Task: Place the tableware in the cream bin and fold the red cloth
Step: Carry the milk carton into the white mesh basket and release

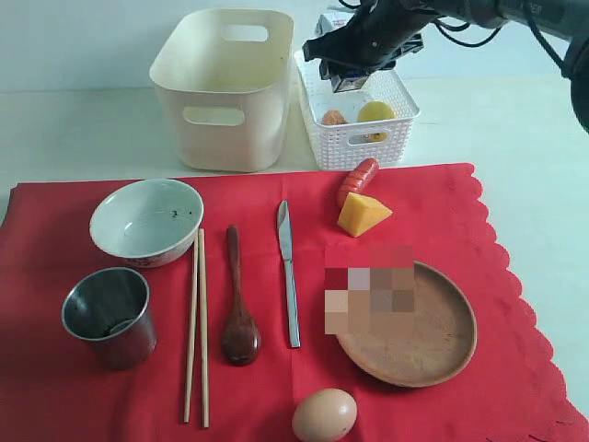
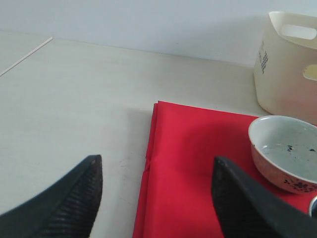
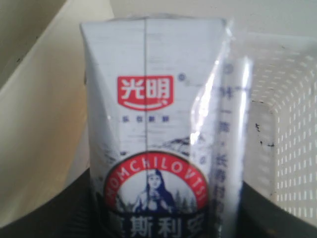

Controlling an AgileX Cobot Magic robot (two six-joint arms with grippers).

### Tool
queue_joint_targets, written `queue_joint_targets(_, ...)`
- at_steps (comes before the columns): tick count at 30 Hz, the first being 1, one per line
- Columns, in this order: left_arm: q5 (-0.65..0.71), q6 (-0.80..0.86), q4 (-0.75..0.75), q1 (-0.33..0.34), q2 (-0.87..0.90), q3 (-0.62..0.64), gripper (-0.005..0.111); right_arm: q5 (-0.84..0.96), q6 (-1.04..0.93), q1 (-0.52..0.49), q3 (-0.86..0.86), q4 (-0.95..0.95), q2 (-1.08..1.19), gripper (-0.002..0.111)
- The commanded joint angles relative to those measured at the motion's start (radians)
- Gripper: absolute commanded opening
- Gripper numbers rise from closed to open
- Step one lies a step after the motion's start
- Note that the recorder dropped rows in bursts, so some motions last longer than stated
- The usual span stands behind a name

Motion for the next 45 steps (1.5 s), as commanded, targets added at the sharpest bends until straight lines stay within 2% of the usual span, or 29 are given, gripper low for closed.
queue_joint_targets(1, -0.006, 0.005, 0.005, 0.001, -0.006, 0.0, 0.062, -0.084, 0.02, -0.001, -0.016, 0.01, 0.026, 0.002)
queue_joint_targets(3, -0.006, 0.005, 0.005, 0.001, -0.006, 0.0, 0.062, -0.084, 0.02, -0.001, -0.016, 0.008, 0.034, 0.013)
queue_joint_targets(7, -0.006, 0.005, 0.005, 0.001, -0.006, 0.0, 0.062, -0.072, 0.02, -0.002, -0.014, -0.018, 0.034, 0.046)
queue_joint_targets(9, -0.006, 0.005, 0.005, 0.001, -0.006, 0.0, 0.062, -0.051, 0.02, -0.002, -0.014, -0.018, 0.034, 0.057)
queue_joint_targets(16, -0.006, 0.005, 0.005, 0.001, -0.006, 0.0, 0.062, 0.001, 0.02, -0.002, -0.014, -0.014, 0.032, 0.075)
queue_joint_targets(34, -0.006, 0.005, 0.005, 0.001, -0.006, 0.0, 0.062, 0.19, -0.015, 0.0, -0.014, 0.038, -0.156, 0.076)
queue_joint_targets(45, -0.006, 0.005, 0.005, 0.001, -0.006, 0.0, 0.062, 0.386, -0.059, 0.0, -0.014, 0.058, -0.226, 0.076)
